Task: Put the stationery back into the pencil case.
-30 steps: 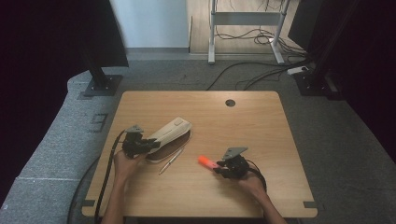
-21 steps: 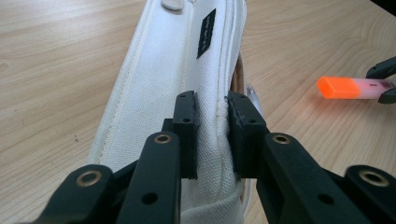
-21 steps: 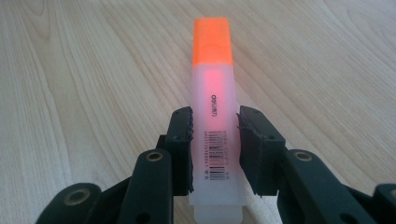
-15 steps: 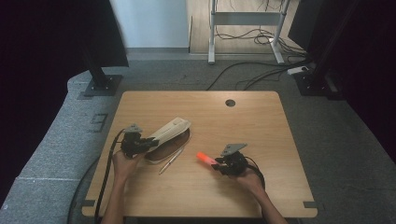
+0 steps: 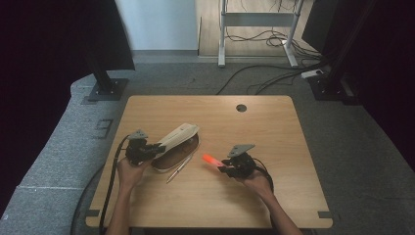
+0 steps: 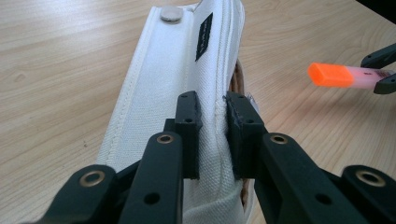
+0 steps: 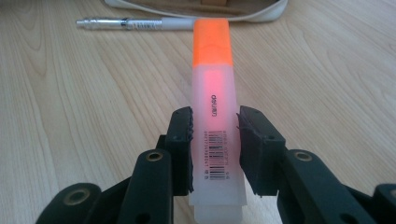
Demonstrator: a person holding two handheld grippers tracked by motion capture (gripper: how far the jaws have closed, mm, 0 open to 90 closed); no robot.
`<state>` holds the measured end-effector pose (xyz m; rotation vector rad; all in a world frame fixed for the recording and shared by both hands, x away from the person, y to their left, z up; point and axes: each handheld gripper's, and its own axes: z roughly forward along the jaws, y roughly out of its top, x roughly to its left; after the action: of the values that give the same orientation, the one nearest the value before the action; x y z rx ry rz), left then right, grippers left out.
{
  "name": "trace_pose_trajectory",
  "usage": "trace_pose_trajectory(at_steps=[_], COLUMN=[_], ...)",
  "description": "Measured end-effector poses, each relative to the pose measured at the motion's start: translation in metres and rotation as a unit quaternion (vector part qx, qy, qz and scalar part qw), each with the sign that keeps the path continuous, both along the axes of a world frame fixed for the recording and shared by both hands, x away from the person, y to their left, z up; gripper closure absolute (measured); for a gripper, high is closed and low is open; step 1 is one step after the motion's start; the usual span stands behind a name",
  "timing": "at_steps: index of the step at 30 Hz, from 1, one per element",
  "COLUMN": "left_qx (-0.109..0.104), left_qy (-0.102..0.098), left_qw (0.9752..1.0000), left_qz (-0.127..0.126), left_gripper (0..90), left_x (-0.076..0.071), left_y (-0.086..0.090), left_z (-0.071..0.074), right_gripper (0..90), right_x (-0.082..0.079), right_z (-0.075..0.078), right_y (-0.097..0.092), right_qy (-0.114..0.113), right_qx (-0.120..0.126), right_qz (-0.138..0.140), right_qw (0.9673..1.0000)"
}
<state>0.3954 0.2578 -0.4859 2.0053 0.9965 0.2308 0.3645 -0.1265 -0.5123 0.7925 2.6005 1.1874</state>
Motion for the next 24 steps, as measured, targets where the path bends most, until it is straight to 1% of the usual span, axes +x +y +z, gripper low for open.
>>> trace_pose_trajectory(at_steps=[5,15,24], left_qx=[0.003,-0.003,-0.004], left_qy=[-0.007,-0.007,-0.009], left_qw=[1.0,1.0,0.9999], left_qz=[0.002,0.005,0.004], left_gripper=[76.6,76.6,76.7], left_x=[-0.002,-0.003,-0.004], left_y=[0.0,0.002,0.003], left_z=[0.002,0.004,0.006], right_gripper=[65.2,65.2,65.1], right_x=[0.005,0.017,0.027], right_z=[0.003,0.01,0.012], right_y=[0.006,0.018,0.032], right_qy=[-0.005,-0.008,-0.008], right_qx=[0.0,0.003,-0.004], right_qz=[0.002,0.006,0.012], right_qw=[1.0,0.9999,0.9999])
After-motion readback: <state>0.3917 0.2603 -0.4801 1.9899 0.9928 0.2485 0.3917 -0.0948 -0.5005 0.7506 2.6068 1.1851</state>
